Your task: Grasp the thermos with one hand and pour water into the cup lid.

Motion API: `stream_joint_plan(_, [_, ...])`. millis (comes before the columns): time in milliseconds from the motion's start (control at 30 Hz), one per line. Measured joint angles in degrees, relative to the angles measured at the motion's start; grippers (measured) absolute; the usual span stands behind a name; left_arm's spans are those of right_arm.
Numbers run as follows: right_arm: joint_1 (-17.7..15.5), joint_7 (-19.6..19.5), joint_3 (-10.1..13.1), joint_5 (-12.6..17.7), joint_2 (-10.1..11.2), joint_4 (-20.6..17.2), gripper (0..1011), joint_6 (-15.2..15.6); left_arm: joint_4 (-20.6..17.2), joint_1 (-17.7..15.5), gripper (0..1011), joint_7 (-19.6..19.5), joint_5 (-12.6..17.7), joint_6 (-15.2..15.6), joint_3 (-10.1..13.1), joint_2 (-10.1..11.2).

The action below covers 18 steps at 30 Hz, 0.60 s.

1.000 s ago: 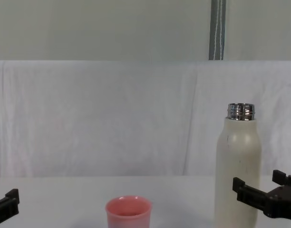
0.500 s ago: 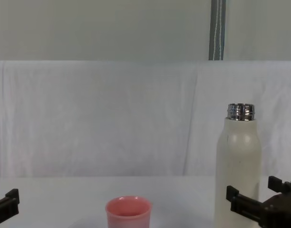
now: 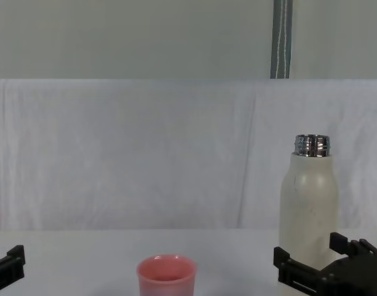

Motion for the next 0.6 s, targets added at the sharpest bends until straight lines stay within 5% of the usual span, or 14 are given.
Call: stream_joint_plan(600, [-1.7, -0.5, -0.3, -1.1, -0.6, -1.7, 1000, 0.4, 0.0, 0.0, 1001, 0.0, 0.0, 0.0, 0.0, 0.0])
